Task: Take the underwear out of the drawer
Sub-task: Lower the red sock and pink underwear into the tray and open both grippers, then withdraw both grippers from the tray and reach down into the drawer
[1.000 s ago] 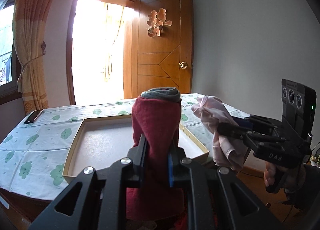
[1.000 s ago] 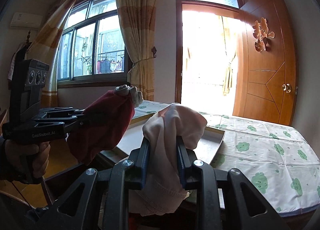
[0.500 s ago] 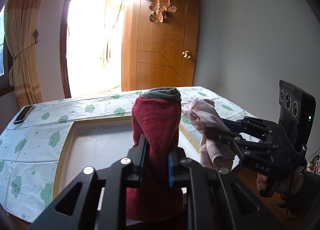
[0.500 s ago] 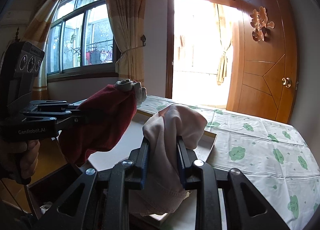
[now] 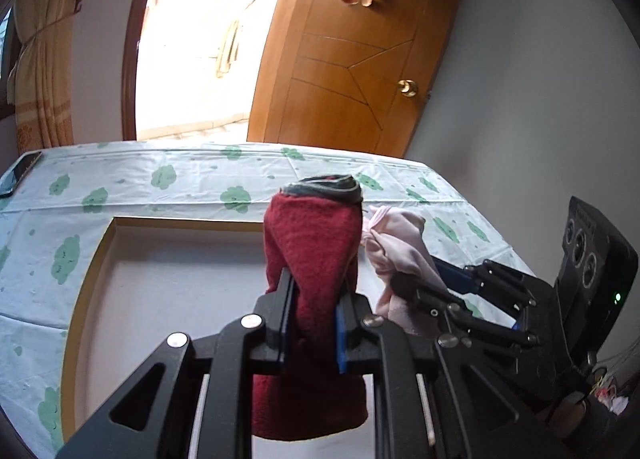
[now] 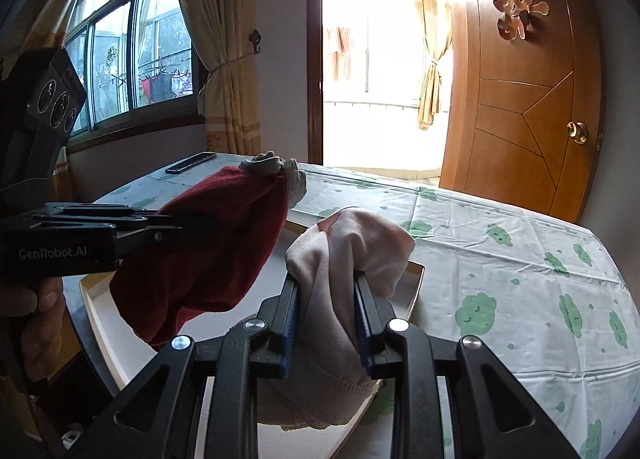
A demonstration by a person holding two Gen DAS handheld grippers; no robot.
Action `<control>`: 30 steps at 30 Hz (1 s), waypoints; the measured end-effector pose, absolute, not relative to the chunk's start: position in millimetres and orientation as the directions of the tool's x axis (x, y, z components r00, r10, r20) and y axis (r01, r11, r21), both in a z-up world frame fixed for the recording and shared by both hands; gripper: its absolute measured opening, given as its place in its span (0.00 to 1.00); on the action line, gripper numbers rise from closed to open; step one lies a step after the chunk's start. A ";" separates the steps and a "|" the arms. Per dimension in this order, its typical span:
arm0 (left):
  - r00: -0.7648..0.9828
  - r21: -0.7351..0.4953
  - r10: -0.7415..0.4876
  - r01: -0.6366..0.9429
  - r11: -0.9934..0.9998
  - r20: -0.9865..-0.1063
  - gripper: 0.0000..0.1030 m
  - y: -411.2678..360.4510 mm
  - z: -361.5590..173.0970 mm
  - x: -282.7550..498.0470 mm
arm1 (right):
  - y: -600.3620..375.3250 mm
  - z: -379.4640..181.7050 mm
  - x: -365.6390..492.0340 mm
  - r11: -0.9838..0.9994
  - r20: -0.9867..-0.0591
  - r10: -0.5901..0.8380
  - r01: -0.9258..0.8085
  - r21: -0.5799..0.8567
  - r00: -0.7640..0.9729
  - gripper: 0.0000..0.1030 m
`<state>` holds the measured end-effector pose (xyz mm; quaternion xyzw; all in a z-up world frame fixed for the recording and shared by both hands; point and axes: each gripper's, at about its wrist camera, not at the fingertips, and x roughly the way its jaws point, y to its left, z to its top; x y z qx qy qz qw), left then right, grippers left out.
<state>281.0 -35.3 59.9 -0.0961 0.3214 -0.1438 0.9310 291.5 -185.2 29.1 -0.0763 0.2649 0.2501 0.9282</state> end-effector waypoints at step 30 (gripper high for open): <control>0.739 -0.364 -0.371 0.182 0.913 -0.562 0.53 -18.5 47.4 272.3 | -197.5 27.0 264.5 0.870 -0.572 0.431 -0.490 0.059 0.698 0.74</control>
